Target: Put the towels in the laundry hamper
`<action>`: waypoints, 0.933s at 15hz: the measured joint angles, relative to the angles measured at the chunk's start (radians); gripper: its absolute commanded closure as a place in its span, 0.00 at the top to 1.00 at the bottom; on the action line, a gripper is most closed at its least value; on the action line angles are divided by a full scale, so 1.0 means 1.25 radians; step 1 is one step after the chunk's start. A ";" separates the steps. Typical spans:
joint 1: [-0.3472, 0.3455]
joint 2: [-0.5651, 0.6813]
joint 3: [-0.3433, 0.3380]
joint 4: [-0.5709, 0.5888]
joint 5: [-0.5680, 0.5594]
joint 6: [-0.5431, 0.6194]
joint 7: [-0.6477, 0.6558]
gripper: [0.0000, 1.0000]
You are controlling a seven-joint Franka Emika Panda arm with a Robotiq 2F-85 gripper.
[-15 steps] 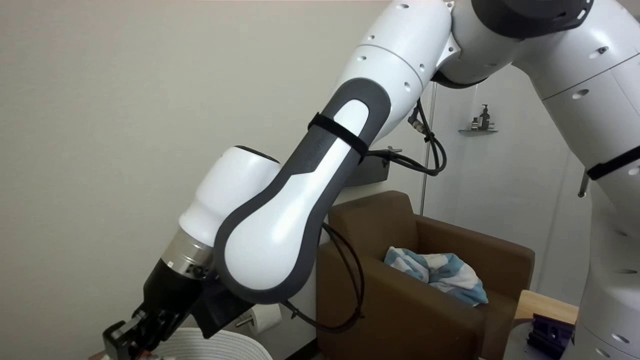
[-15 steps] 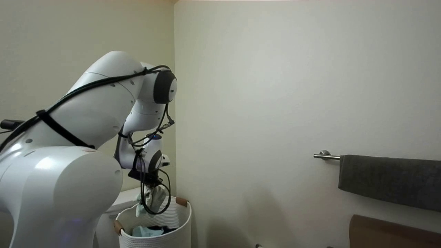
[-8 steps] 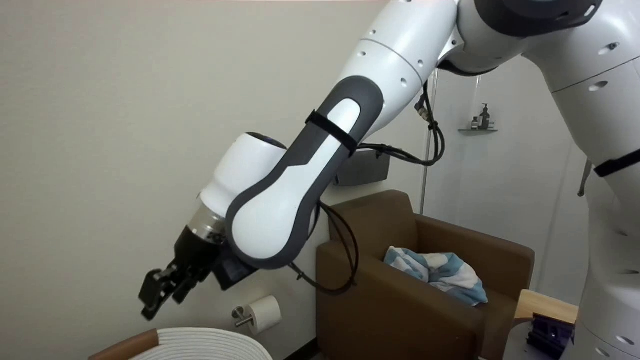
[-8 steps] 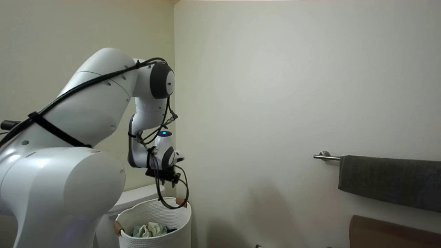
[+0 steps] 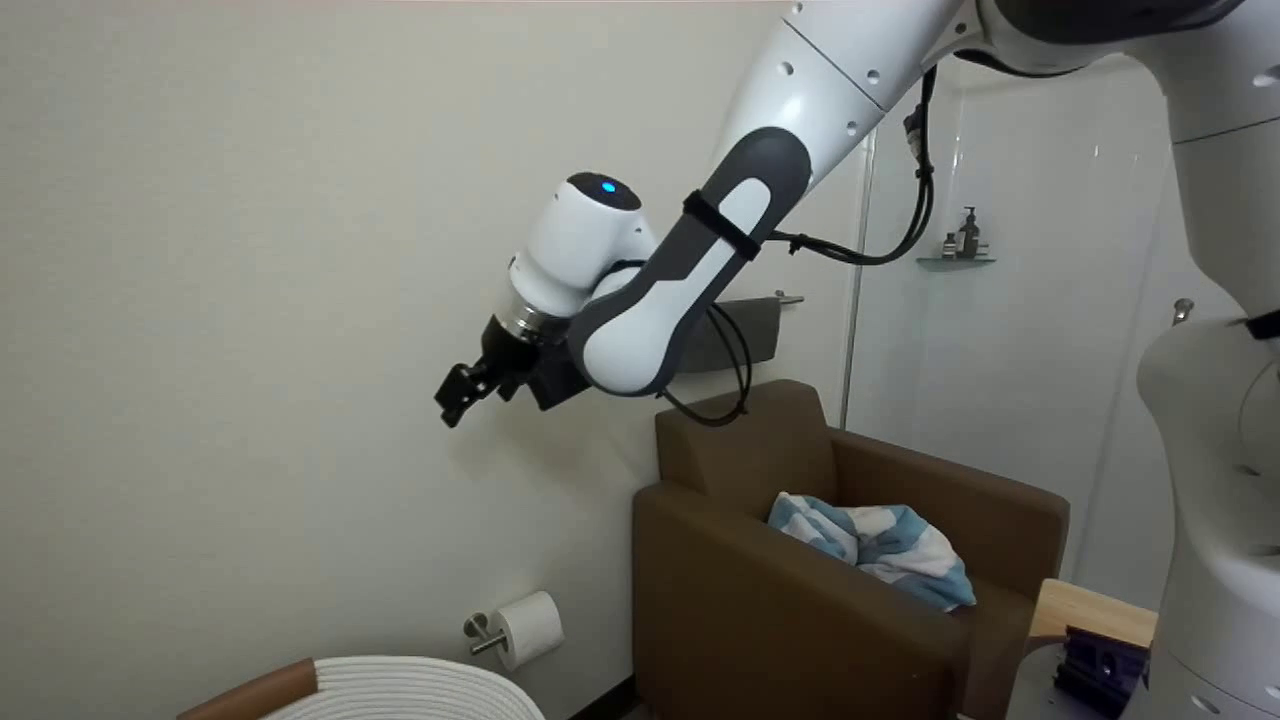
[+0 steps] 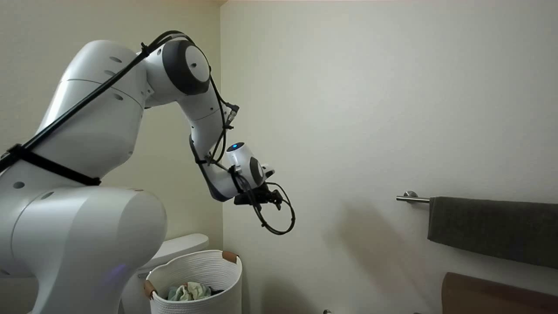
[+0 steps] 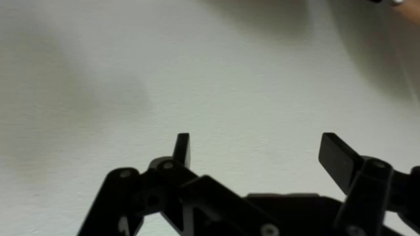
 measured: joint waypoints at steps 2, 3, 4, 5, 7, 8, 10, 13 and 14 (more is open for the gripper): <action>0.054 -0.007 -0.131 -0.002 -0.092 -0.033 0.082 1.00; 0.085 -0.012 -0.196 -0.007 -0.131 -0.054 0.119 1.00; 0.113 -0.018 -0.257 -0.016 -0.167 -0.078 0.151 1.00; 0.136 -0.028 -0.311 -0.029 -0.200 -0.105 0.180 1.00; 0.169 -0.051 -0.400 -0.063 -0.261 -0.165 0.228 1.00; 0.180 -0.066 -0.438 -0.083 -0.289 -0.197 0.249 1.00; 0.190 -0.096 -0.495 -0.126 -0.327 -0.245 0.272 1.00; 0.190 -0.142 -0.560 -0.195 -0.361 -0.267 0.279 1.00; 0.190 -0.160 -0.582 -0.216 -0.377 -0.267 0.280 1.00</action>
